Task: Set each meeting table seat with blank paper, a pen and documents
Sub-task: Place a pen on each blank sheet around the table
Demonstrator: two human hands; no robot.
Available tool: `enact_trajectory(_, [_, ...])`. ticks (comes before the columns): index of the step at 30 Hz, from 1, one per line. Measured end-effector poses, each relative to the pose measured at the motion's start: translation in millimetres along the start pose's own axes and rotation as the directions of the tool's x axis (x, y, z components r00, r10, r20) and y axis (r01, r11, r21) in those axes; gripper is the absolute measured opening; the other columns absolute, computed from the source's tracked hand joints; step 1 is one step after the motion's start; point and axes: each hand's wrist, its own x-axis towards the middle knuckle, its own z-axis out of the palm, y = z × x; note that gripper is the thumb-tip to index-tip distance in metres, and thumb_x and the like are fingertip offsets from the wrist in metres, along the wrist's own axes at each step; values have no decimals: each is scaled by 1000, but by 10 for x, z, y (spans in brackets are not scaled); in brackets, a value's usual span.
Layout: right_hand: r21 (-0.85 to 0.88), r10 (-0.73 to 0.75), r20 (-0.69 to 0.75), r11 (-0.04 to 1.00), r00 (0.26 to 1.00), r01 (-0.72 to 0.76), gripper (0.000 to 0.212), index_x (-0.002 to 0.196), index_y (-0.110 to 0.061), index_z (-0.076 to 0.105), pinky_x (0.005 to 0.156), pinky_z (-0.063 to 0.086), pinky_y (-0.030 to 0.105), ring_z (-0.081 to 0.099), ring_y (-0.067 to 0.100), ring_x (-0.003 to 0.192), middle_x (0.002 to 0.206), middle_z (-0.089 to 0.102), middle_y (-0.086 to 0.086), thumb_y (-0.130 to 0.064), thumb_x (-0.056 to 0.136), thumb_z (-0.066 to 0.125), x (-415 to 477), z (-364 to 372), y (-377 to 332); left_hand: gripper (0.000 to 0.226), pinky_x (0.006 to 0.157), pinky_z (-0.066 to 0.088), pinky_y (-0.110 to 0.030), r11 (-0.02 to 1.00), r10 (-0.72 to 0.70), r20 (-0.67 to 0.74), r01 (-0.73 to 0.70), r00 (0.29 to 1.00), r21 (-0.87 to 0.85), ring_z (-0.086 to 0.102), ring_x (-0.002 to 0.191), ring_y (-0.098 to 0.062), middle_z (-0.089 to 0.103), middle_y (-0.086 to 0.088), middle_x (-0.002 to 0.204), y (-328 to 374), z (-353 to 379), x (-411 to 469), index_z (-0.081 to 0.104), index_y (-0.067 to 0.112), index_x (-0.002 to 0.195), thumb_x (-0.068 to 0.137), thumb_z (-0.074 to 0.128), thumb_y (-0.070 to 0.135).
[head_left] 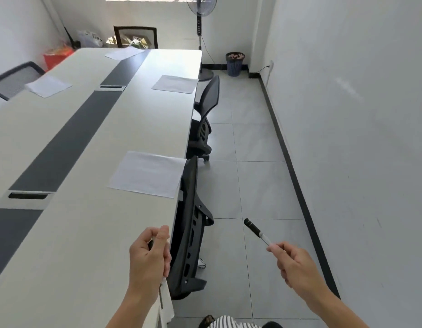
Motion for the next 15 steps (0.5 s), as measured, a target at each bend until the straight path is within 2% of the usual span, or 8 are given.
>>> enact_trajectory(4, [5, 26, 50, 1000, 998, -26, 26, 89, -1, 67, 42, 23, 22, 27, 10, 45, 55, 33, 0, -22, 98, 54, 581, -2, -262, 31, 34, 27, -15, 1000, -20, -53, 20, 998, 2, 31, 30, -16, 42, -5, 49, 89, 184, 504, 50, 2, 72, 95, 56, 23])
enact_trajectory(7, [-18, 58, 102, 998, 993, -57, 28, 90, 1, 66, 42, 22, 23, 27, 11, 45, 54, 32, 1, -20, 99, 52, 1133, -66, -422, 29, 35, 26, -16, 996, -90, -132, 85, 987, -40, 31, 31, -15, 41, -5, 49, 55, 355, 836, 51, 2, 75, 95, 55, 23])
enact_trajectory(15, [-172, 73, 279, 985, 958, -25, 30, 92, -1, 67, 46, 21, 27, 25, 12, 45, 53, 31, -2, -16, 102, 44, 2973, -438, -1071, 25, 36, 27, -16, 969, -209, -355, 143, 911, -201, 31, 32, -14, 40, -3, 48, 269, 1166, 1705, 50, 7, 74, 95, 55, 20])
